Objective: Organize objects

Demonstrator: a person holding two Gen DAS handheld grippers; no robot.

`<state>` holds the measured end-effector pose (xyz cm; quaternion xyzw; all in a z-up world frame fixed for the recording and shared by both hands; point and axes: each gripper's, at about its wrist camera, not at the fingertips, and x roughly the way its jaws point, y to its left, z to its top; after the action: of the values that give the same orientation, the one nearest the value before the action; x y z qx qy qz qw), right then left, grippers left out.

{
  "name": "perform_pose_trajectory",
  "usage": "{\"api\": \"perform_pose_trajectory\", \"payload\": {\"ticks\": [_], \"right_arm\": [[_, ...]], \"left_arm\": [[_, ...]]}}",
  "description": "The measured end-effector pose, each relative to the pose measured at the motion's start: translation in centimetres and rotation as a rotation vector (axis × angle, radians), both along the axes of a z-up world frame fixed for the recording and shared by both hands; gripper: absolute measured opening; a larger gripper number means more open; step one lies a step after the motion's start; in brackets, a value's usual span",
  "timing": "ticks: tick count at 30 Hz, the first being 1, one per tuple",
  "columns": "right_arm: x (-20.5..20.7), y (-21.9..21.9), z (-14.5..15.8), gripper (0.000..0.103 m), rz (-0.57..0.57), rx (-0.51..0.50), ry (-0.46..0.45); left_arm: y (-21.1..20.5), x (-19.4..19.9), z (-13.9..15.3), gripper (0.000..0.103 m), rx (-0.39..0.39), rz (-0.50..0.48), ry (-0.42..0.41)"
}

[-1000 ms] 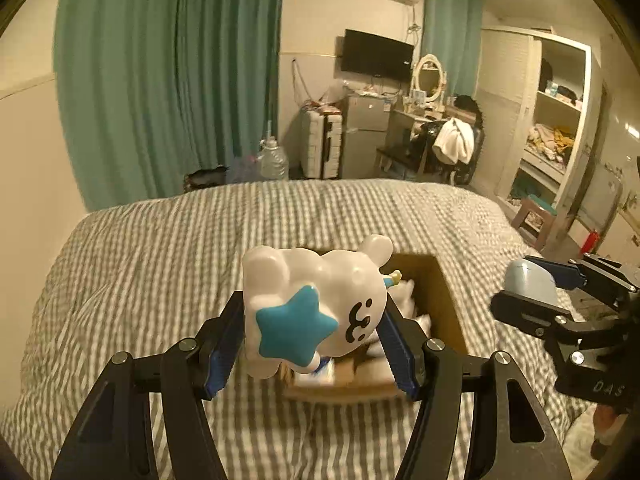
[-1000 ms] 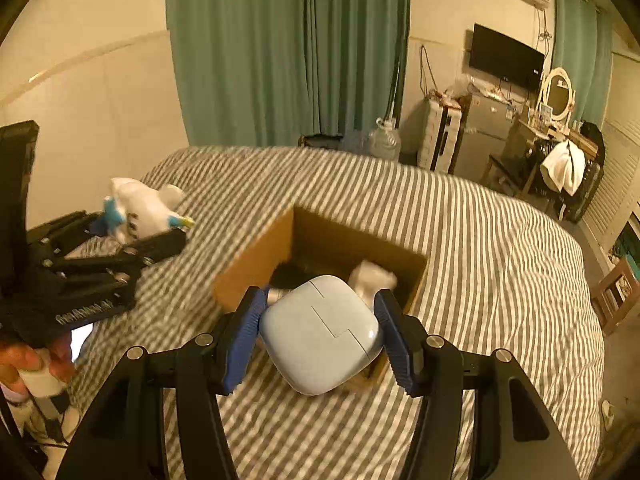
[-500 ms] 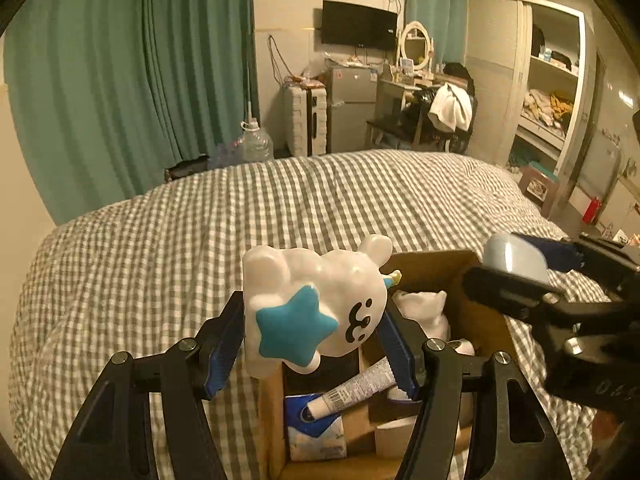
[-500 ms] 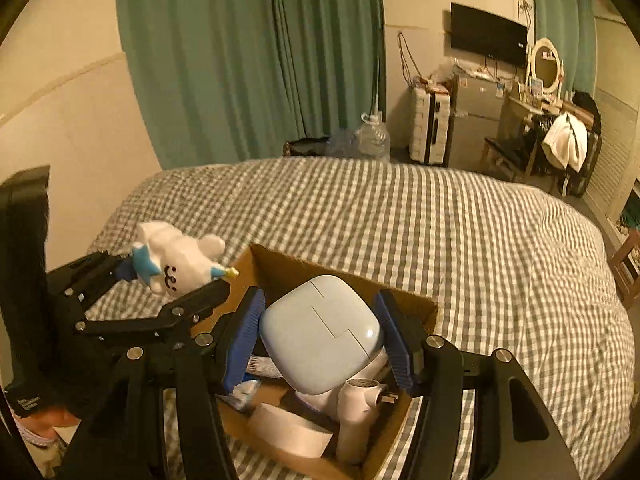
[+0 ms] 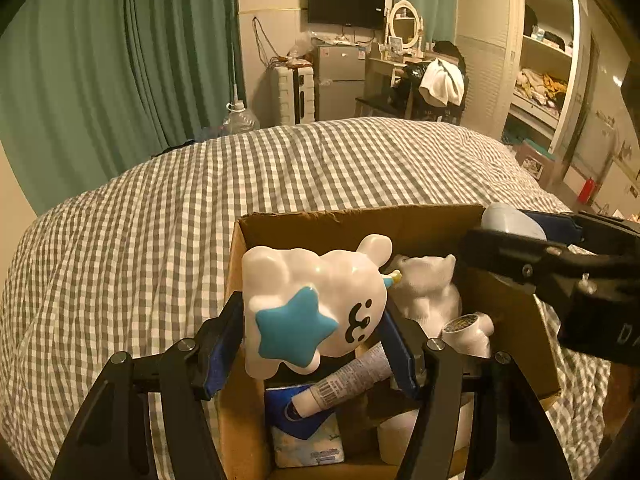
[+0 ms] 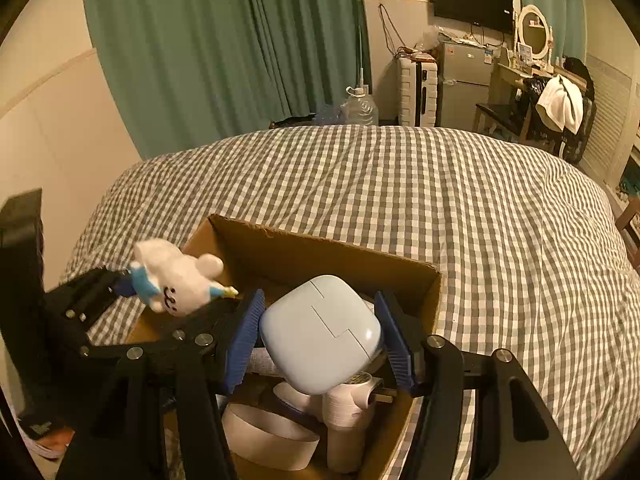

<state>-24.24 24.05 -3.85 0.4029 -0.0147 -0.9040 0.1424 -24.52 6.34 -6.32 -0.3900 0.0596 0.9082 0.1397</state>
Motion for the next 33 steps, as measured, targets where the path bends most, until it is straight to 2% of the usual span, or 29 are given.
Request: {"api": "perform_pose_trajectory", "payload": {"ticks": [3, 5, 7, 8, 15, 18, 24, 27, 28, 33], "right_arm": [[0.3, 0.3, 0.8, 0.064, -0.017, -0.009, 0.012], [0.7, 0.3, 1.9, 0.074, -0.032, -0.007, 0.036], [1.2, 0.7, 3.4, 0.074, -0.051, -0.010, 0.056], [1.4, 0.9, 4.2, 0.074, -0.059, -0.015, 0.064], [4.1, 1.7, 11.1, 0.075, -0.093, -0.004, 0.139], [6.3, 1.9, 14.7, 0.080, -0.102, 0.014, 0.184], [11.7, 1.7, 20.7, 0.084, -0.127, 0.019, 0.275], [13.7, 1.2, 22.3, 0.086, -0.129, 0.030, 0.311], [14.5, 1.1, 22.8, 0.091, -0.135, 0.030, 0.326], [17.2, 1.1, 23.3, 0.100, -0.175, 0.024, 0.392]], "left_arm": [[-0.1, -0.1, 0.6, 0.069, 0.008, 0.016, -0.011], [-0.3, 0.1, 1.4, 0.075, 0.014, 0.022, -0.010], [-0.5, 0.6, 3.0, 0.083, 0.003, 0.031, 0.016], [-0.6, 1.0, 3.8, 0.083, -0.001, 0.030, 0.029], [-1.3, 4.4, 12.3, 0.085, 0.000, 0.042, 0.138], [-2.0, 6.2, 15.8, 0.097, 0.013, 0.062, 0.177], [-3.9, 11.0, 22.2, 0.099, 0.014, 0.090, 0.294], [-4.4, 13.0, 24.0, 0.101, 0.020, 0.100, 0.330], [-4.6, 13.5, 24.3, 0.101, 0.021, 0.105, 0.337], [-5.4, 16.2, 24.8, 0.103, 0.014, 0.126, 0.377]]}}
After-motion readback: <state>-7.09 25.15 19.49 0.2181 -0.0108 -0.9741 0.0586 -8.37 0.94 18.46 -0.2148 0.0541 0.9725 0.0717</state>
